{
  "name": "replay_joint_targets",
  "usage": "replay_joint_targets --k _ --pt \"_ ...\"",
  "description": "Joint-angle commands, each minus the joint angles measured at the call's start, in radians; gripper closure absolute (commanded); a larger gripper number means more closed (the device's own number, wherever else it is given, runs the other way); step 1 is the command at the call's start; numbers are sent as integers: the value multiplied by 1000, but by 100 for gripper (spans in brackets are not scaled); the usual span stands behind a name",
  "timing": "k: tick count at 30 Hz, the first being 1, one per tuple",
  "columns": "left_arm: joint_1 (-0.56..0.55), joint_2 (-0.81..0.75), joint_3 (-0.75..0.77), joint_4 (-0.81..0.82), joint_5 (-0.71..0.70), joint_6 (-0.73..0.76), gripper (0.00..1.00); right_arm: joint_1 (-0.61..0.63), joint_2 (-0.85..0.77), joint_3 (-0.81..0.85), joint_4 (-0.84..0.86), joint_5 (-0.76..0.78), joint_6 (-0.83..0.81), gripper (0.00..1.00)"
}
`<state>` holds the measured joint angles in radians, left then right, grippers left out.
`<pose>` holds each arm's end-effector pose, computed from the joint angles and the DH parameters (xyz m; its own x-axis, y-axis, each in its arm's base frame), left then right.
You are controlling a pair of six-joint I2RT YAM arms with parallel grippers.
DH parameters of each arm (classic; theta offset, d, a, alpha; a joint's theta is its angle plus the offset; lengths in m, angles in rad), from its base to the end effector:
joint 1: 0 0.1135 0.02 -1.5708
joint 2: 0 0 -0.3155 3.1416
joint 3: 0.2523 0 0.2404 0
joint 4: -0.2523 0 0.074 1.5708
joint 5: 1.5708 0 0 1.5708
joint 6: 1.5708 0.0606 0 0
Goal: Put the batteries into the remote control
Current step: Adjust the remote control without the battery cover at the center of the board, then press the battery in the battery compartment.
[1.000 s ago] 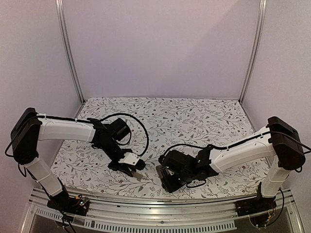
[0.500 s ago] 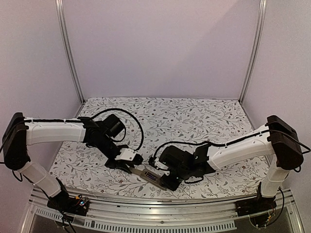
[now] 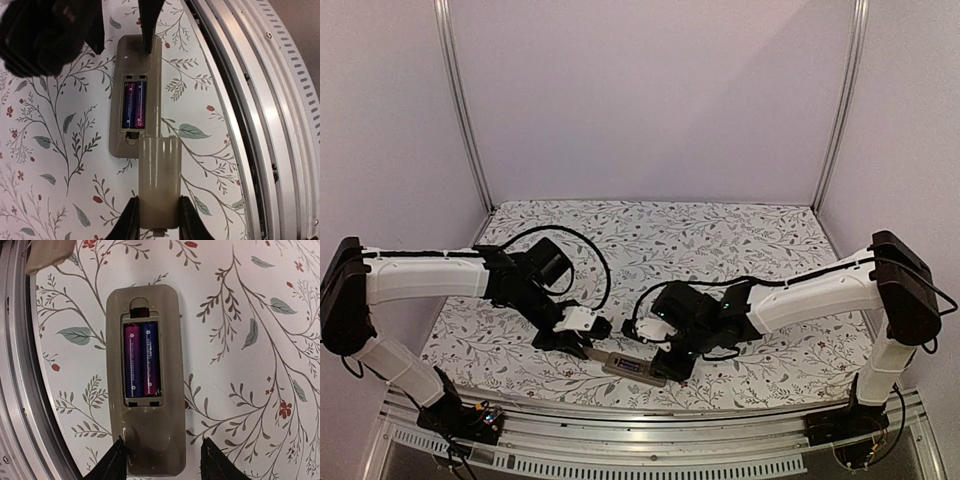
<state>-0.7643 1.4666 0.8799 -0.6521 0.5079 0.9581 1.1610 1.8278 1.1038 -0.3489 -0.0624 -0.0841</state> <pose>0.1641 -0.1982 0.2284 0.1958 0.8025 -0.5636 0.9718 -0.2356 0.0022 0.1474 0.3487 0.1912 -0.2709 -0.8341 -0.4805 -0.9534 0.3013 0.0145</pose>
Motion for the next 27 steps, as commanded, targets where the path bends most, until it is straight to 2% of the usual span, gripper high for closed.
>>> replay_joint_targets --k 1,4,7,11,14,20,27 --pt "-18 32 32 39 -16 -5 82 -48 -178 -70 35 73 137 44" --pt "-70 59 46 113 -77 -77 83 -127 -310 -161 112 54 340 31" --pt "-111 91 67 150 -102 -122 82 -230 -372 -216 158 -44 467 30" --pt "-135 145 81 164 -160 -117 83 -311 -379 -230 201 -60 475 30" --pt "-168 180 113 157 -262 -216 85 -344 -353 -202 188 -82 440 30" --pt "-270 240 175 66 -340 -313 85 -348 -347 -234 136 -121 430 31" --pt "-277 274 219 -22 -380 -308 86 -348 -355 -294 167 -234 491 31"
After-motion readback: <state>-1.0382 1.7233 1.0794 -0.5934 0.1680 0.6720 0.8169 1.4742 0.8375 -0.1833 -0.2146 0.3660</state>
